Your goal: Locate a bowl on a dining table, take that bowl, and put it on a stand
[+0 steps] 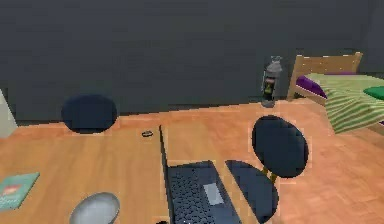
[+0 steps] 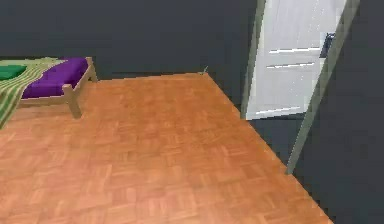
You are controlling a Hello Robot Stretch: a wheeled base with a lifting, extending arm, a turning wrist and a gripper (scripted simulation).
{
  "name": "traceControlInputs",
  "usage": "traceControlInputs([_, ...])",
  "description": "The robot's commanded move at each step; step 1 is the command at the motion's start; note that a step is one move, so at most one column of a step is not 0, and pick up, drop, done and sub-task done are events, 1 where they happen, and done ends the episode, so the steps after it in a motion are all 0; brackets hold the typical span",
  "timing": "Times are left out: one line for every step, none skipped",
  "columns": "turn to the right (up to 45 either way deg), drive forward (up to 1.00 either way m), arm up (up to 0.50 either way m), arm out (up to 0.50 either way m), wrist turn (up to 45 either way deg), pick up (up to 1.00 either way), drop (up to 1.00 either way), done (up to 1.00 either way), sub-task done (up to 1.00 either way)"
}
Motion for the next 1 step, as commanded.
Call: traceControlInputs([-45.0, 0.00, 0.00, 0.00, 0.0, 0.00, 0.00, 0.00, 0.00])
